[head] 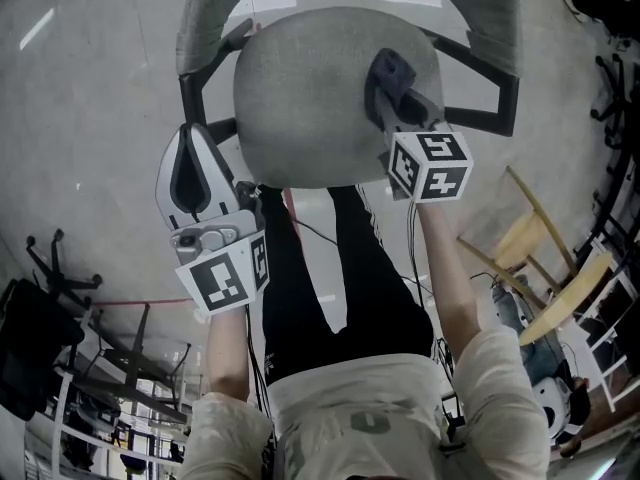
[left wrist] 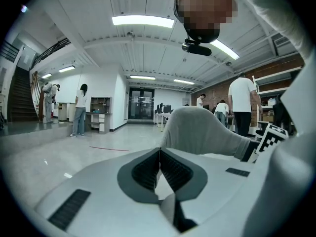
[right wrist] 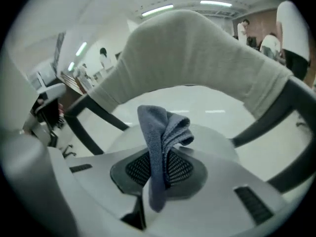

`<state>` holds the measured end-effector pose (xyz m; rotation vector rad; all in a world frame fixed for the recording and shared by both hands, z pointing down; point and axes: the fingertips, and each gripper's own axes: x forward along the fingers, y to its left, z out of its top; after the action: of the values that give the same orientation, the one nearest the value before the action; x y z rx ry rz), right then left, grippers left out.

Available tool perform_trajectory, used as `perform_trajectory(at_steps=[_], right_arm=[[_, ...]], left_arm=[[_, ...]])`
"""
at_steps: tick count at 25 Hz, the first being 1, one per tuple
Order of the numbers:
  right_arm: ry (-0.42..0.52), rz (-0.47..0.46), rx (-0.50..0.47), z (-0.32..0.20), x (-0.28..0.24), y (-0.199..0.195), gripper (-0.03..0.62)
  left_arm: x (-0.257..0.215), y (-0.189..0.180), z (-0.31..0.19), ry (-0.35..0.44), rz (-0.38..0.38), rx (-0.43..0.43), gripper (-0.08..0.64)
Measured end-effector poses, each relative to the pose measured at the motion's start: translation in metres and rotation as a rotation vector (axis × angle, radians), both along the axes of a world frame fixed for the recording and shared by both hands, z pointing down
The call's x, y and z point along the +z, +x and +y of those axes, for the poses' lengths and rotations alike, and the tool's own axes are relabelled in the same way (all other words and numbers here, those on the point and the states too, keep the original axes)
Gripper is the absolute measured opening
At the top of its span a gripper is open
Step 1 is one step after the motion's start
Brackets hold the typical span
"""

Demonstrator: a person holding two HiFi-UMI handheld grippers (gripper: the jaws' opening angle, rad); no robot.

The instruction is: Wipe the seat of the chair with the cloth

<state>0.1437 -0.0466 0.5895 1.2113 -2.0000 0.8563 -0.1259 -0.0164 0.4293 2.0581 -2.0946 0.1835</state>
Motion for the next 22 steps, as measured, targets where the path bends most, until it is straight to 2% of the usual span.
perform_trajectory(at_steps=[2,4,7,10,12,16,22], right_arm=[[-0.036,-0.154,-0.076,0.015,-0.006,-0.055,0.050],[-0.080,-0.267,-0.165,0.042,-0.005,-0.105,0.049],[-0.172,-0.378,-0.268,0.092,0.000,-0.166,0.049],[-0.267,-0.449,-0.312,0.133,0.011,-0.208,0.050],[-0.311,-0.458,-0.324,0.152,0.025,-0.224,0.050],[-0.365,-0.406,-0.334,0.173,0.059,-0.232,0.050],[-0.351,-0.324,-0.370,0.171,0.080,-0.216,0.051]], left_arm=[[0.002,-0.005,0.002,-0.005,-0.003,-0.009,0.015],[0.002,-0.009,0.004,-0.006,-0.003,-0.023,0.015],[0.001,-0.013,0.008,-0.008,0.002,-0.038,0.015],[0.001,-0.014,0.009,-0.007,0.004,-0.034,0.015],[0.002,-0.016,0.010,-0.007,0.003,-0.033,0.015],[0.008,-0.020,0.012,-0.015,0.006,-0.042,0.015],[0.014,-0.021,0.015,-0.033,0.004,-0.034,0.015]])
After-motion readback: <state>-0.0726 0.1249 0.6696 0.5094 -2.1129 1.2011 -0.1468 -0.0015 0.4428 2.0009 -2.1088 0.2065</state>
